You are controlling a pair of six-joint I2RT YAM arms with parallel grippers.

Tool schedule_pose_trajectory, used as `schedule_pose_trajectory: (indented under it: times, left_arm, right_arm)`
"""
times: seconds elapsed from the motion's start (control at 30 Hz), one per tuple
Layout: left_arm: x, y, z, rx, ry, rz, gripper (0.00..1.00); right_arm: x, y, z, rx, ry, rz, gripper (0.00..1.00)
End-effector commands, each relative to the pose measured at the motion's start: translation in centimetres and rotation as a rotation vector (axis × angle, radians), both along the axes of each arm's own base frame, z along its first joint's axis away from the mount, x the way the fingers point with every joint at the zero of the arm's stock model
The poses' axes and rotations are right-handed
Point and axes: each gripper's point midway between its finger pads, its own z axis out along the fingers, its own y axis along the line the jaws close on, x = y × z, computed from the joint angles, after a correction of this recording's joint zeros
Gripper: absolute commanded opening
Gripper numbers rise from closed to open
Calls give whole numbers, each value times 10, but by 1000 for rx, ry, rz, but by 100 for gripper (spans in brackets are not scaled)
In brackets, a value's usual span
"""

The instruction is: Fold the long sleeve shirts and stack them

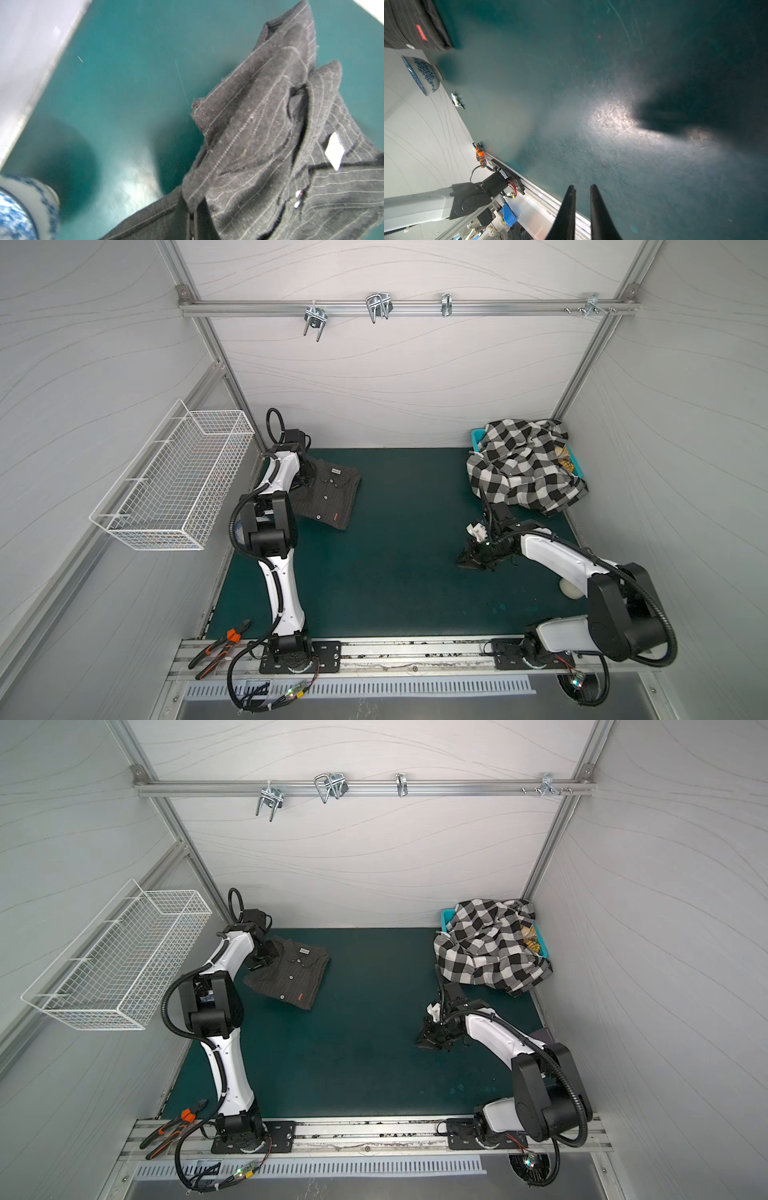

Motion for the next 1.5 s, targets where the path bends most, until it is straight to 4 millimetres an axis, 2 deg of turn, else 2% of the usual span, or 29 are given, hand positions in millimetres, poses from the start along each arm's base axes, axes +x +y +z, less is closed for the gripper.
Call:
schedule_pose_trajectory:
  times: [0.0, 0.17, 0.27, 0.43, 0.47, 0.5, 0.53, 0.57, 0.77, 0.87, 1.0, 1.07, 1.23, 1.33, 1.47]
  left_arm:
    - [2, 35, -4, 93, 36, 32, 0]
    - [19, 57, -3, 193, 37, -9, 0]
    - [23, 73, -7, 189, 31, 27, 0]
    - [35, 86, -9, 218, 20, 48, 0]
    - [35, 88, -8, 220, 19, 65, 6]
    - [33, 90, -5, 226, 22, 85, 29]
    - [31, 89, -2, 219, 18, 100, 45]
    - [28, 86, 0, 202, 12, 116, 52]
    - [0, 57, 18, 102, -63, 179, 69]
    - [-14, 28, 13, 49, -55, 158, 67]
    - [-25, -16, -13, -36, -30, 101, 65]
    - [-22, -36, -23, -66, -30, 64, 66]
    - [-13, -61, -50, -168, -21, 58, 60]
    - [5, -73, -50, -235, -62, 44, 53]
    - [25, -80, -42, -270, -109, 40, 50]
  right_arm:
    - [2, 7, 0, 29, -33, 18, 16]
    - [2, 14, -5, 41, -43, 26, 16]
    - [0, 20, -11, 38, -36, 42, 16]
    - [-2, 26, -18, 24, -29, 68, 16]
    - [-2, 27, -19, 25, -30, 70, 16]
    - [-2, 27, -20, 24, -29, 71, 16]
    - [-2, 27, -20, 24, -30, 72, 16]
    - [-1, 27, -20, 27, -31, 71, 16]
    - [-8, 26, -12, 13, -63, 70, 17]
    - [-12, 24, -7, 9, -75, 72, 17]
    - [-16, 23, -8, 7, -73, 79, 17]
    - [-16, 23, -8, 5, -73, 84, 17]
    - [-16, 22, -10, -1, -72, 89, 17]
    - [-16, 22, -12, -2, -69, 88, 17]
    - [-16, 22, -16, -7, -58, 88, 17]
